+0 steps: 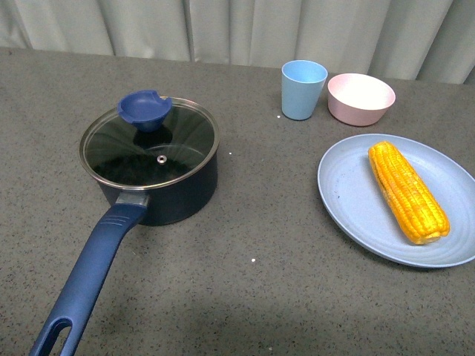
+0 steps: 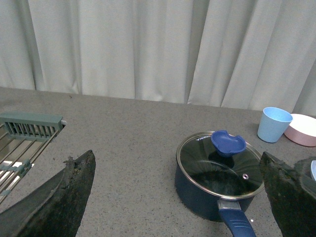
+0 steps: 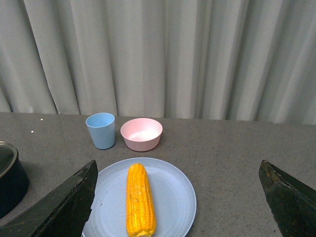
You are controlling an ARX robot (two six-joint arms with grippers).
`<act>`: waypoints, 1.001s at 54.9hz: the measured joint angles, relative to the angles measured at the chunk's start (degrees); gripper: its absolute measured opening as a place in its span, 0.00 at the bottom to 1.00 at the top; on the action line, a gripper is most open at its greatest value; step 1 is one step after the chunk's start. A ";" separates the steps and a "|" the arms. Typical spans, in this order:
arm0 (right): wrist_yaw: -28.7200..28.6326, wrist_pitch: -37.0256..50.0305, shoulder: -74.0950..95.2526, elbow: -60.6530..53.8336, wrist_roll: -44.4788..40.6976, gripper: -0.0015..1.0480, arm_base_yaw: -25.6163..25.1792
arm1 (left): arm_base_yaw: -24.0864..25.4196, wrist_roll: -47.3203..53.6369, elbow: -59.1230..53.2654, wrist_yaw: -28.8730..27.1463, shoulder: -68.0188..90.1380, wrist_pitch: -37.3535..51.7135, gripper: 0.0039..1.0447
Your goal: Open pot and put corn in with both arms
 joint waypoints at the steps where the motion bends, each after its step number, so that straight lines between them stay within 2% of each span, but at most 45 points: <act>1: 0.00 0.00 0.00 0.00 0.00 0.91 0.00 | 0.00 0.00 0.00 0.00 0.00 0.00 0.94; 55: 0.00 0.00 0.00 0.00 -0.02 0.91 0.00 | 0.00 0.00 0.00 0.00 0.00 0.00 0.94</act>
